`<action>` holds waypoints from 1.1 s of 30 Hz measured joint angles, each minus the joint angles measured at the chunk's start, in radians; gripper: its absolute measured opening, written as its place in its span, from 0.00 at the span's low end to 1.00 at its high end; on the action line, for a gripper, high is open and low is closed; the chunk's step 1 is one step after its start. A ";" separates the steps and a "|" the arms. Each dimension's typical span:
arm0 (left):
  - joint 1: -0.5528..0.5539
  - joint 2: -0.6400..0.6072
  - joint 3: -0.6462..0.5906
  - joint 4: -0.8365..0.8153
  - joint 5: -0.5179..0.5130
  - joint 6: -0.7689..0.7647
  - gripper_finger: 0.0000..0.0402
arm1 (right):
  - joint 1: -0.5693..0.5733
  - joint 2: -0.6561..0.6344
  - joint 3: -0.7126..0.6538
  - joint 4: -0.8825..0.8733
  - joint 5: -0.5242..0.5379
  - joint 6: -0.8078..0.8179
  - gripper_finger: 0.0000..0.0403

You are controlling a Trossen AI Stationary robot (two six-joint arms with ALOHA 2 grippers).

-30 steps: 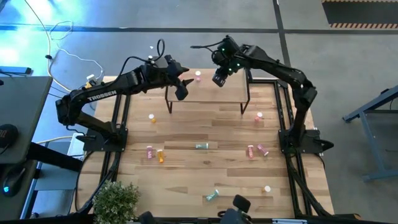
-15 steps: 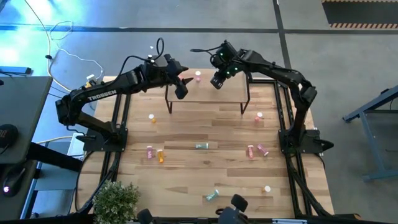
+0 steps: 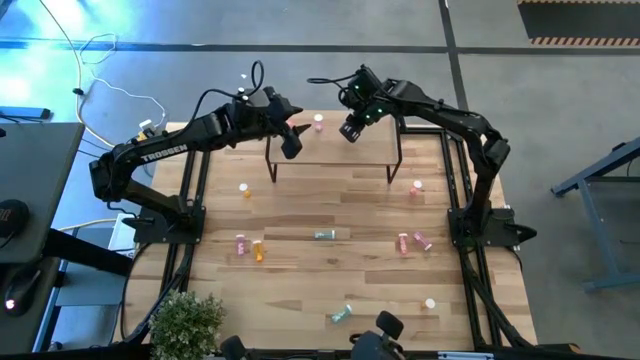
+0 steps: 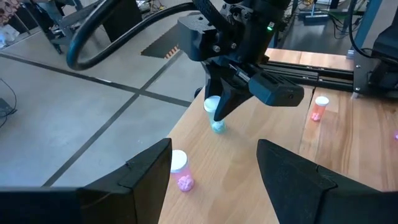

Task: Pick and place medicine bottles onto shelf by color
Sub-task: Put the bottom left blue pill bottle on the shelf, then put the middle orange pill bottle on the shelf

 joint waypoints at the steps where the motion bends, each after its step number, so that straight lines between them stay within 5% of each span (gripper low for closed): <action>1: 0.000 0.000 0.000 0.000 0.000 0.000 0.57 | 0.000 0.000 0.000 -0.003 0.000 0.000 0.25; 9: 0.000 0.000 0.000 0.000 0.000 0.000 0.57 | 0.000 0.000 0.000 -0.006 0.001 0.000 0.26; 21: 0.000 0.000 0.000 -0.005 0.000 0.000 0.57 | -0.002 0.000 0.000 -0.014 0.001 0.020 0.43; 33: 0.000 0.000 0.000 -0.033 0.000 0.000 0.57 | -0.014 -0.070 0.000 -0.014 0.043 0.031 0.44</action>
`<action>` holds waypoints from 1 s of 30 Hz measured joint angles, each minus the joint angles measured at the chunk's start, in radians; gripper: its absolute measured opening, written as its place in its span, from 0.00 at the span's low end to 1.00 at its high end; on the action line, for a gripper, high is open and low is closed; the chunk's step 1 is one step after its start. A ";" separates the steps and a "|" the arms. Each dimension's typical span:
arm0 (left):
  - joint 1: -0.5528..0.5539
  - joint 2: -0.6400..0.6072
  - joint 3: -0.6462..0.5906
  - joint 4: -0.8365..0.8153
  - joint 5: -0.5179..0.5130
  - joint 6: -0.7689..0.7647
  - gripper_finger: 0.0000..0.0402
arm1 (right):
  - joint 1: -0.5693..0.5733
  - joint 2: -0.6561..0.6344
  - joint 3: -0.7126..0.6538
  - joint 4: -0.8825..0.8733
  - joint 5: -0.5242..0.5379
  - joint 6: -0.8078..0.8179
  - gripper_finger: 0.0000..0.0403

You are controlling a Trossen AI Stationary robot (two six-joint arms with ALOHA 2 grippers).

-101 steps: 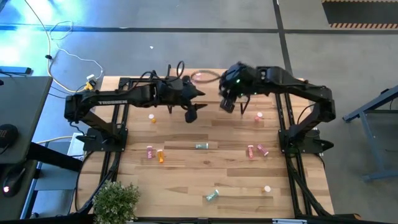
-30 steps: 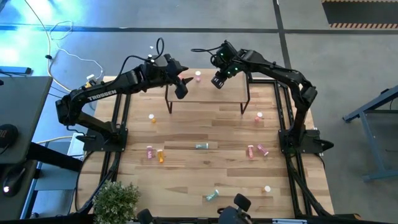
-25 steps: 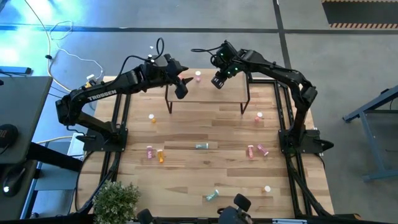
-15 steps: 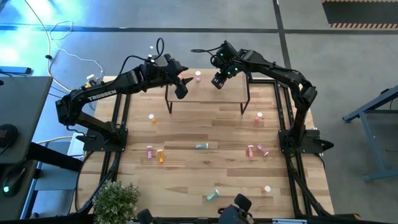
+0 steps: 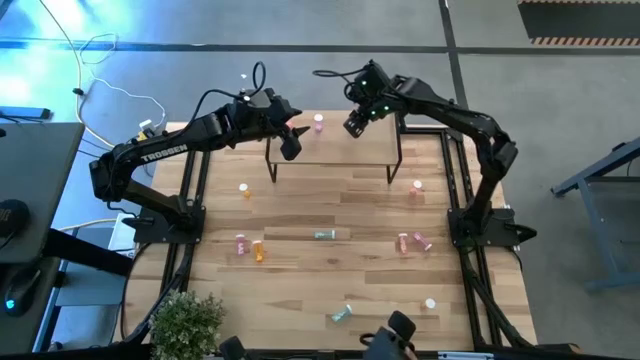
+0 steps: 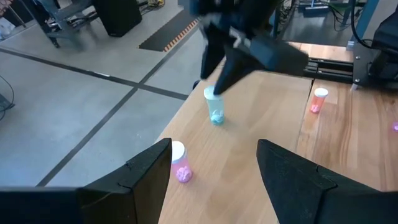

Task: Pick and place medicine bottles onto shelf by color
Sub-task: Put the middle orange pill bottle on the shelf

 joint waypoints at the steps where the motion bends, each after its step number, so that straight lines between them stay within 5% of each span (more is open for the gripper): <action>1: 0.000 0.000 0.000 -0.003 0.000 0.000 0.57 | 0.000 -0.010 0.000 0.000 0.001 0.002 0.44; 20: -0.046 -0.157 -0.010 -0.338 0.021 -0.088 0.57 | 0.003 -0.217 0.000 -0.011 -0.019 0.110 0.44; 30: -0.219 -0.275 -0.178 -0.423 0.021 -0.471 0.57 | 0.017 -0.303 0.000 -0.015 -0.024 0.163 0.44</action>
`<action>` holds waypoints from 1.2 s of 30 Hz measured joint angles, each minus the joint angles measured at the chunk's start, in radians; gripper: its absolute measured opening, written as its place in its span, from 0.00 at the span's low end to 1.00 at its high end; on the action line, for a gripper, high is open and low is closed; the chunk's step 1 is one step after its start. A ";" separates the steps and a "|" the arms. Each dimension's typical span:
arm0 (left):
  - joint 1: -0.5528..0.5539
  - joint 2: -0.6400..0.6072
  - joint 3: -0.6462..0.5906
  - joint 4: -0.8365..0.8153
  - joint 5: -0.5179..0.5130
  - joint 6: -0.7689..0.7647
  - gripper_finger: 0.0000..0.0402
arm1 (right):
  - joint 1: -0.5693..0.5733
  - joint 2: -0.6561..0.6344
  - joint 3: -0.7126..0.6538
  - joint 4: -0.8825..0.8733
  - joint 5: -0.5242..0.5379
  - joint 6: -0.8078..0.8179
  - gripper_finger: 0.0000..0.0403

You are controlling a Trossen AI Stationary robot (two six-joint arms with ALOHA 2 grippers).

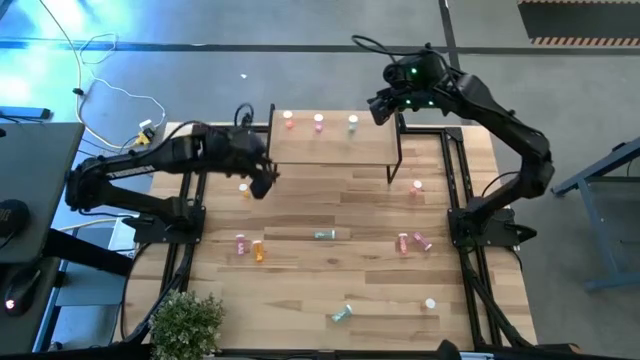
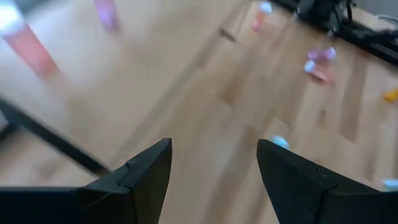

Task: Pick and place medicine bottles onto shelf by color
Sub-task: Put the middle orange pill bottle on the shelf

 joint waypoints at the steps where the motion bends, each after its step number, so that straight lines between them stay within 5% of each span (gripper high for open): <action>1: -0.024 -0.003 -0.007 -0.014 0.000 -0.038 0.57 | 0.000 -0.001 0.000 0.000 0.000 0.000 0.44; 12: -0.246 0.041 -0.014 -0.141 -0.004 -0.513 0.57 | 0.000 -0.001 0.000 -0.050 0.000 0.000 0.44; 24: -0.480 0.221 -0.014 -0.248 -0.089 -1.104 0.57 | 0.000 0.000 0.000 -0.151 0.001 -0.052 0.44; 36: -0.626 0.403 -0.014 -0.300 -0.079 -1.495 0.57 | 0.000 0.000 0.000 -0.157 0.001 -0.116 0.44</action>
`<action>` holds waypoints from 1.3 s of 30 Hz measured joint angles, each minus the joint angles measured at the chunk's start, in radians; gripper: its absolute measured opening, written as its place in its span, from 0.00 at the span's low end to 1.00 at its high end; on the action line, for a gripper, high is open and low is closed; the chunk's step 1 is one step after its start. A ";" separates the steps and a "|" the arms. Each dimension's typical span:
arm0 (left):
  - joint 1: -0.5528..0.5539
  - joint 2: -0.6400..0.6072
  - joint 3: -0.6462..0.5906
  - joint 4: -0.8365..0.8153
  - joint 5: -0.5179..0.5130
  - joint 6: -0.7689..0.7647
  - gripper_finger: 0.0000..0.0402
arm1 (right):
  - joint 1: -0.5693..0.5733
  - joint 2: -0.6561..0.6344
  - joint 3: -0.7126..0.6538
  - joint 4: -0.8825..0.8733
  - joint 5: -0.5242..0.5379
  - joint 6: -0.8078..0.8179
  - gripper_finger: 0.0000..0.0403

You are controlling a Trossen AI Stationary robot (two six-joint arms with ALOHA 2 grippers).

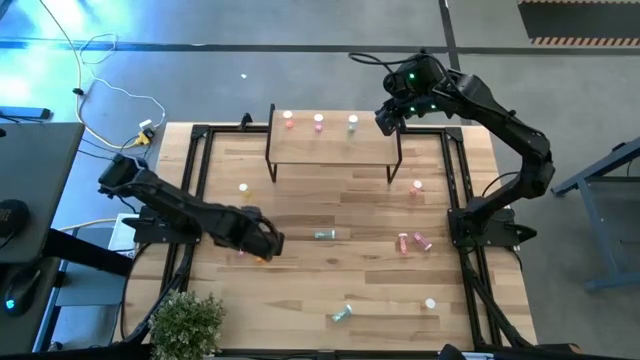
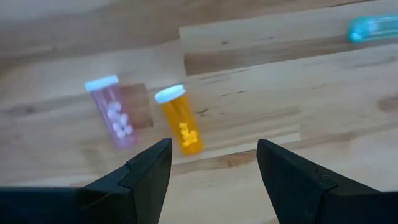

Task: Pick and place medicine bottles onto shelf by color
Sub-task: Put the middle orange pill bottle on the shelf

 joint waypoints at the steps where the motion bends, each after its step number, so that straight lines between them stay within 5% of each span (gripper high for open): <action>1: -0.010 0.014 0.000 -0.002 0.000 -0.026 0.57 | 0.000 0.000 0.000 0.000 0.000 0.000 0.44; 10: -0.064 0.109 0.000 0.006 -0.018 -0.228 0.57 | 0.000 0.000 0.000 0.000 0.000 -0.026 0.44; 24: -0.065 0.230 -0.001 0.021 0.017 -0.306 0.57 | 0.000 0.000 0.000 0.000 0.000 -0.026 0.44; 39: -0.052 0.225 -0.154 0.256 0.027 -0.387 0.56 | 0.000 0.000 0.000 0.001 0.000 -0.052 0.44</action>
